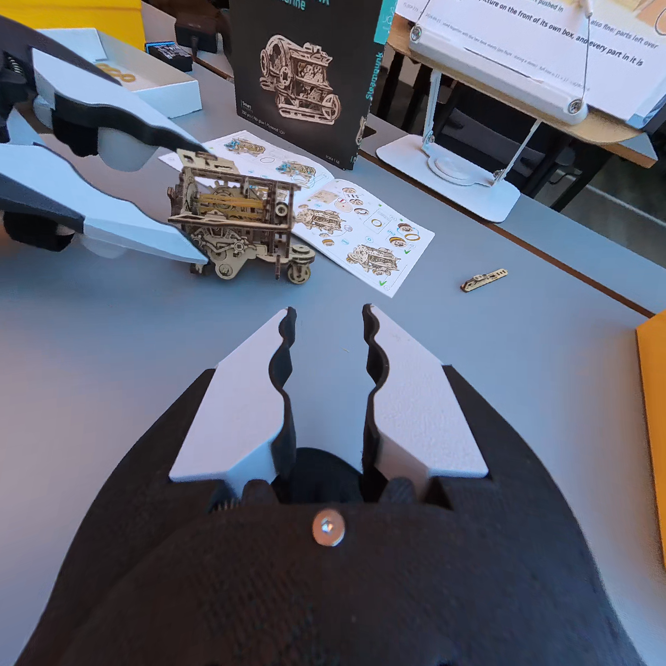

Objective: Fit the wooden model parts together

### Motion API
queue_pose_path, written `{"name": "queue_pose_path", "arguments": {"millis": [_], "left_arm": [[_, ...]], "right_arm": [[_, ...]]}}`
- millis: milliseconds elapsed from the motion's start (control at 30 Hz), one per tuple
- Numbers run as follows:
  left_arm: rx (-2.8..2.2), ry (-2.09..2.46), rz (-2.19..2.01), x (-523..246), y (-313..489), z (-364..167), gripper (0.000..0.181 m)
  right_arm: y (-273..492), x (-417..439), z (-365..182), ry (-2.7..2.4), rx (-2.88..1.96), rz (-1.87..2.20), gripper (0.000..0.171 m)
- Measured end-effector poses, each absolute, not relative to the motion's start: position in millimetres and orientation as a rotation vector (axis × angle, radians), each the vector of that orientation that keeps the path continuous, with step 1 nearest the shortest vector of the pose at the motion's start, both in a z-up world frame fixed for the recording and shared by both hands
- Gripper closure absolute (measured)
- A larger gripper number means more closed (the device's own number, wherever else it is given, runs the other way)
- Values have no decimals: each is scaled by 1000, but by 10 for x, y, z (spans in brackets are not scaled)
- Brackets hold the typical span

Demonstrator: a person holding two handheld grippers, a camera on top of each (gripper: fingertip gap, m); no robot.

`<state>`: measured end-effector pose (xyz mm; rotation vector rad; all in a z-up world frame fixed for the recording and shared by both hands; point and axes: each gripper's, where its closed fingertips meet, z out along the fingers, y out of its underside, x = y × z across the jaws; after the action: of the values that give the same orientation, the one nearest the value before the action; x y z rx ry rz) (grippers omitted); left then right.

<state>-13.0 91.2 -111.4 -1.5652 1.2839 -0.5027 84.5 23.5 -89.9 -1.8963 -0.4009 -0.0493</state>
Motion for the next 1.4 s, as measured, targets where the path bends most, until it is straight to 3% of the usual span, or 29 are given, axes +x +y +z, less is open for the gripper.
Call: {"name": "queue_pose_path", "arguments": {"millis": [33,100,367,467,733,967,1400], "left_arm": [[-1562,1293,-524,-126,901,-1110,98],[-1569,1293,-534,-145,922,-1116,103],[-1635,1188,-604,-455,857,-909,71],[-1681,1043,-588,-800,799,-833,72],[-2097,706,-489,-1235,940,-1354,49],[-2234,686,-239,-1358,1120,-1709,32],[-2277,620,-234,-1282,1056,-1748,26]], "right_arm": [[215,832,-925,-389,-1896,-56,134],[192,824,-996,-398,-1900,-111,133],[125,818,-899,-400,-1865,-312,119],[0,644,-679,-281,-1865,-208,114],[346,198,-1185,20,-2215,101,47],[457,385,-1473,139,-2283,-78,38],[494,467,-1677,223,-2292,-133,33]]}}
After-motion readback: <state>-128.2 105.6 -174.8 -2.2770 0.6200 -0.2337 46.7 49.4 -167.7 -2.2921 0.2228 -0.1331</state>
